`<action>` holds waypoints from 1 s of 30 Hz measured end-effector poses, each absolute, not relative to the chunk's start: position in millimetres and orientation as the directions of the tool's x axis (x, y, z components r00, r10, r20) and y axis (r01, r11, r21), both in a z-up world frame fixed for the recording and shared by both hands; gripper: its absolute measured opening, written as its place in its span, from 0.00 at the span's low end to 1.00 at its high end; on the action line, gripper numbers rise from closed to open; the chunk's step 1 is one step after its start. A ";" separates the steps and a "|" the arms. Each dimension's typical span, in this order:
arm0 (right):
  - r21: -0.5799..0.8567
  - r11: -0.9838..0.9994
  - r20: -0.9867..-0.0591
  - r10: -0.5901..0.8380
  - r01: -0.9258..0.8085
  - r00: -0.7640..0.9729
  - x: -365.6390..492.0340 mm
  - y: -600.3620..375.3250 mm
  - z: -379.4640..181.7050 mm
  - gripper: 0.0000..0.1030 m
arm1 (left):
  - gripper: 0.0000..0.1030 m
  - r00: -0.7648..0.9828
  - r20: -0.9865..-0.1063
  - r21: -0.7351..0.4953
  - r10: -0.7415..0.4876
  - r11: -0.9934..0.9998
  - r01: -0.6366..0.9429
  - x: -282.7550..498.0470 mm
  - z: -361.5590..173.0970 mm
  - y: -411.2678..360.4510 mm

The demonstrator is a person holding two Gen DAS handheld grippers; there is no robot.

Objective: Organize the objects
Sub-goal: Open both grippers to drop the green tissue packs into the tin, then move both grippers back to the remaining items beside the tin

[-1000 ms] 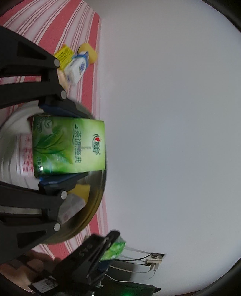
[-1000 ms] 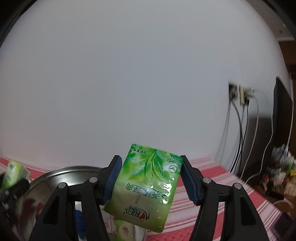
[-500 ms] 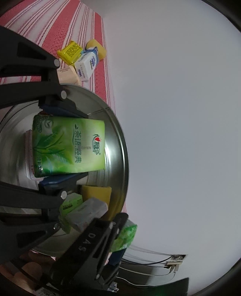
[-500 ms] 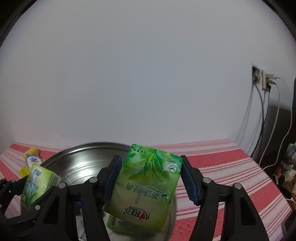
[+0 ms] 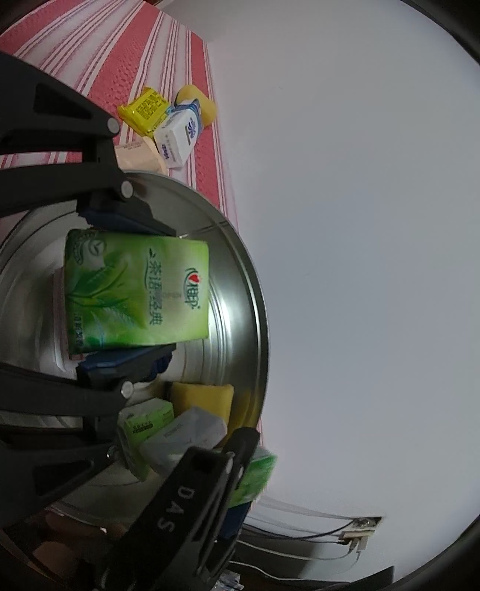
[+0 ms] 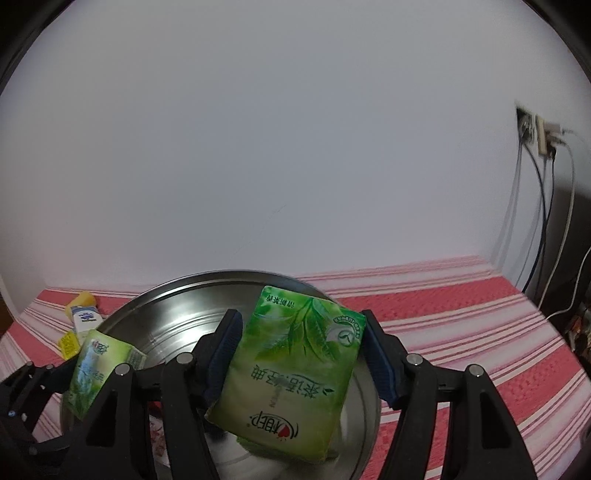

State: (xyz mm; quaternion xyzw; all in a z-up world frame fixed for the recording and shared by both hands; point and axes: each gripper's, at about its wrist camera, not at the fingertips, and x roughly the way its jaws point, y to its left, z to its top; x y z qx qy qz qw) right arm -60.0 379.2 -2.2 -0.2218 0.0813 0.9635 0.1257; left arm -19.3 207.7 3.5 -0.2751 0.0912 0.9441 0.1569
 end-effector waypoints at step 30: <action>0.184 -0.919 -0.097 0.336 -0.349 -0.937 34.8 386.1 36.1 0.93 | 1.00 -0.873 -0.434 0.054 0.223 -0.961 -0.272 -13.2 21.7 178.5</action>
